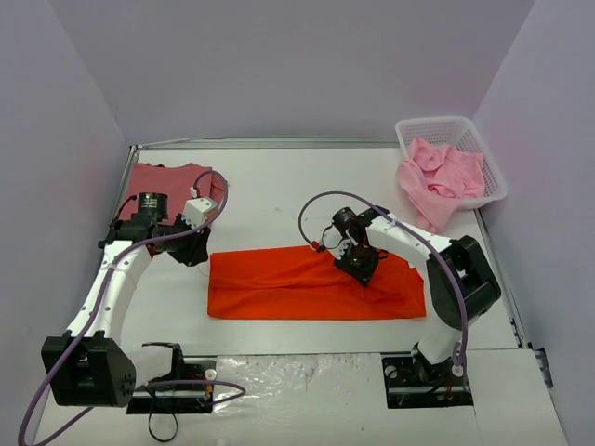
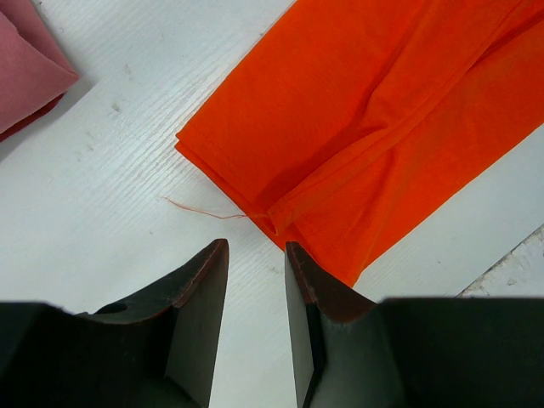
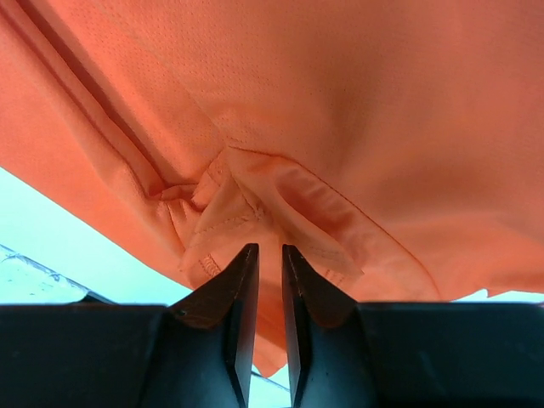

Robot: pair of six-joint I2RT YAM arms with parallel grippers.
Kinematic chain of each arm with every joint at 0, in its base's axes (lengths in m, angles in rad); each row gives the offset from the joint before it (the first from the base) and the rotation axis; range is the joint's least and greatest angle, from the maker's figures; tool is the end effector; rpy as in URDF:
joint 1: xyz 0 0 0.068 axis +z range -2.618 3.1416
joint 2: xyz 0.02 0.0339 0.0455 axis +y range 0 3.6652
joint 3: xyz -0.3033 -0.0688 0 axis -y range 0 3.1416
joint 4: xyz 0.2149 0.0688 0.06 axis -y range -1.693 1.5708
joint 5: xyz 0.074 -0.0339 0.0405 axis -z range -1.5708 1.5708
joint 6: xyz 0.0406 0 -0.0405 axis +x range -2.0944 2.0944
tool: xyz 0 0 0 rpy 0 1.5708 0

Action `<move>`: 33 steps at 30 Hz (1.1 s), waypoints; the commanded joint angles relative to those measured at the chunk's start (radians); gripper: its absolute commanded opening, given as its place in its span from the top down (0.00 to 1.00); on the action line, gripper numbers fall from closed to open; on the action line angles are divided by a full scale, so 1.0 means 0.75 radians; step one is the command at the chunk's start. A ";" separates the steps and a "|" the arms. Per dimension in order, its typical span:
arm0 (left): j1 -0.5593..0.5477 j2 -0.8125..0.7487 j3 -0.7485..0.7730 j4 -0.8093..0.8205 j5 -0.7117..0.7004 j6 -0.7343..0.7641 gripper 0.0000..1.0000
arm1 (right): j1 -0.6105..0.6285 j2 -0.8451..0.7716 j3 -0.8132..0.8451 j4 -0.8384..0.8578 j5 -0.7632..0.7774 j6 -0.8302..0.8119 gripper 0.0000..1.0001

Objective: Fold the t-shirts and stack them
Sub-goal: Fold the other side of the tshirt into a rectangle

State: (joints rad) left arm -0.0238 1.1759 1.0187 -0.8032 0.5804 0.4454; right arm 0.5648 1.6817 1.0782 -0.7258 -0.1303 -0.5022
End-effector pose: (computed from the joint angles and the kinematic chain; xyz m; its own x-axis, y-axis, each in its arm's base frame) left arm 0.1863 -0.0267 0.3306 -0.5953 0.3745 -0.7109 0.6545 0.7393 -0.1586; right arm 0.2437 0.1607 0.2314 -0.4508 -0.8507 -0.2704 -0.8830 0.4694 -0.0045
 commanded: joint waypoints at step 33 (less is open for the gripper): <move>0.013 -0.026 0.012 -0.003 0.026 0.024 0.68 | 0.020 0.149 0.086 -0.022 -0.031 0.001 0.71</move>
State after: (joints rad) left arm -0.0231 1.1763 1.0187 -0.8032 0.5808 0.4454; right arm 0.5659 1.7813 1.1206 -0.7033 -0.1471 -0.5003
